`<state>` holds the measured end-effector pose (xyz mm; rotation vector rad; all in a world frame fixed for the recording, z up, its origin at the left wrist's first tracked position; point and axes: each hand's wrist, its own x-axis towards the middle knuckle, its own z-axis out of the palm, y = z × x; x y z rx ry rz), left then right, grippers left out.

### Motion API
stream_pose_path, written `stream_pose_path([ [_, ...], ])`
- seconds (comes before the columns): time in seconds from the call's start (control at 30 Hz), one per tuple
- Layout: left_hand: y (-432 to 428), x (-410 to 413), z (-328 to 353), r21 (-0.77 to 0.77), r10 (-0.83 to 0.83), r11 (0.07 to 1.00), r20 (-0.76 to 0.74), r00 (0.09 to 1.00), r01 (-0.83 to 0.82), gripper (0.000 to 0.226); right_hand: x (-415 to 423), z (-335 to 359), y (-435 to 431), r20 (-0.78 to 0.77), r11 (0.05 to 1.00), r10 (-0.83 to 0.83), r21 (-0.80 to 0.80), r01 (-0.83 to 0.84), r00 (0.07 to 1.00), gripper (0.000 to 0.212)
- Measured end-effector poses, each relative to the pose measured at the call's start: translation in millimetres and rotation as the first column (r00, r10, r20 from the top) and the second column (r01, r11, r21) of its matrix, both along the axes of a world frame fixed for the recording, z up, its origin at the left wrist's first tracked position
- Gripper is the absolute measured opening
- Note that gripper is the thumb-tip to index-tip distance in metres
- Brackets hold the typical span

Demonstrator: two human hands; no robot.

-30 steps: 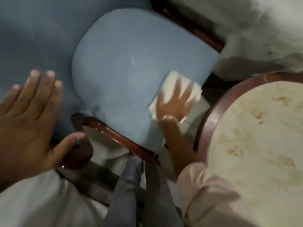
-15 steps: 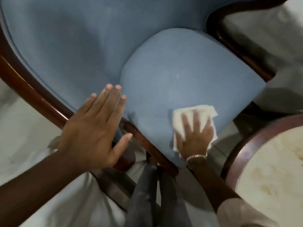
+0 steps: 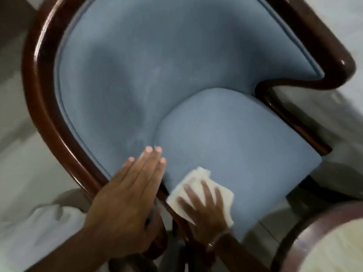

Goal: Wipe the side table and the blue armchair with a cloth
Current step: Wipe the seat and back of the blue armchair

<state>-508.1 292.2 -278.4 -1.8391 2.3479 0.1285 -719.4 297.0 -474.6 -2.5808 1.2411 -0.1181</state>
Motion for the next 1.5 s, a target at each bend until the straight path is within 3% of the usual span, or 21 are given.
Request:
stream_pose_path([
  [0.07,21.0,-14.6,-2.2,-0.021,0.065,0.998,-0.054,0.996,-0.066,0.091,-57.2,2.7,-8.2,-0.118,0.990,-0.112,0.076,0.121,0.987,0.059],
  [0.13,33.2,-15.9,1.1,-0.053,0.110,0.992,-0.052,0.993,-0.113,0.090,-75.7,7.8,-72.5,-0.306,0.909,-0.342,0.133,0.395,0.888,0.064],
  [0.2,36.5,-16.9,7.1,-0.101,0.134,0.986,0.007,0.991,-0.132,0.089,-55.1,14.6,-152.4,-0.255,0.747,-0.620,0.100,0.658,0.742,0.062],
  [0.3,38.5,-12.4,5.6,-0.139,0.098,0.987,0.115,0.989,-0.081,0.081,21.6,16.9,-240.8,-0.170,0.672,-0.702,0.161,0.723,0.691,0.064],
  [0.43,37.7,-6.3,-5.2,-0.158,0.070,0.986,0.143,0.987,-0.047,0.086,104.9,14.7,-262.9,-0.276,0.788,-0.551,0.136,0.600,0.787,0.078],
  [0.53,41.5,-12.6,5.0,-0.139,0.114,0.984,0.016,0.993,-0.110,0.096,139.7,22.2,-219.1,-0.307,0.924,-0.295,0.150,0.352,0.905,0.078],
  [0.63,42.0,-15.9,12.7,-0.073,0.095,0.993,-0.022,0.995,-0.097,0.097,161.1,27.7,-155.7,-0.285,0.980,-0.075,0.158,0.124,0.956,0.067],
  [0.8,42.2,-7.2,2.6,-0.028,0.099,0.995,-0.018,0.995,-0.099,0.096,122.9,24.5,-78.7,-0.243,0.975,0.206,0.137,-0.177,0.948,0.064],
  [0.93,40.6,-9.9,10.5,0.009,0.060,0.998,-0.035,0.998,-0.059,0.092,73.2,54.7,-46.3,-0.235,0.926,0.371,0.164,-0.340,0.898,0.041],
  [0.97,40.5,-5.9,13.2,0.025,0.018,1.000,-0.034,0.999,-0.017,0.090,64.2,59.3,-36.3,-0.237,0.919,0.390,0.162,-0.360,0.890,0.040],
  [1.03,31.5,15.8,20.0,0.032,-0.038,0.999,-0.040,0.998,0.039,0.087,51.5,54.4,-17.7,-0.138,0.908,0.314,0.333,-0.254,0.939,0.052],
  [1.1,9.7,54.1,31.0,0.015,-0.018,1.000,-0.014,1.000,0.018,0.089,50.2,54.3,-14.3,0.041,0.820,-0.030,0.573,0.001,0.999,0.061],
  [1.13,-7.7,78.0,38.5,0.022,-0.001,1.000,-0.005,1.000,0.001,0.092,58.5,59.3,-17.8,0.154,0.747,-0.291,0.653,0.124,0.944,0.061],
  [1.17,-27.8,101.7,45.3,0.025,0.009,1.000,-0.004,1.000,-0.009,0.095,68.8,67.7,-23.7,0.223,0.625,-0.545,0.750,0.215,0.808,0.062],
  [1.23,-74.4,145.5,60.0,0.029,-0.028,0.999,-0.001,1.000,0.028,0.100,100.9,88.9,-40.4,0.237,0.347,-0.849,0.924,0.159,0.472,0.066],
  [1.27,-100.2,164.8,66.0,0.026,-0.053,0.998,0.002,0.999,0.053,0.101,115.3,92.7,-45.0,0.223,0.269,-0.894,0.961,0.069,0.389,0.066],
  [1.3,-127.6,180.6,71.0,0.013,-0.080,0.997,0.002,0.997,0.080,0.102,127.3,92.7,-48.0,0.224,0.237,-0.890,0.971,-0.019,0.397,0.062],
  [1.37,-176.0,209.5,80.5,0.000,-0.172,0.985,0.003,0.985,0.172,0.104,141.0,88.2,-51.1,0.215,0.177,-0.829,0.977,-0.122,0.516,0.051],
  [1.5,-228.2,233.5,87.2,-0.025,-0.332,0.943,-0.060,0.942,0.331,0.103,145.4,95.5,-62.4,-0.040,0.049,-0.820,0.989,0.140,0.572,0.054],
])
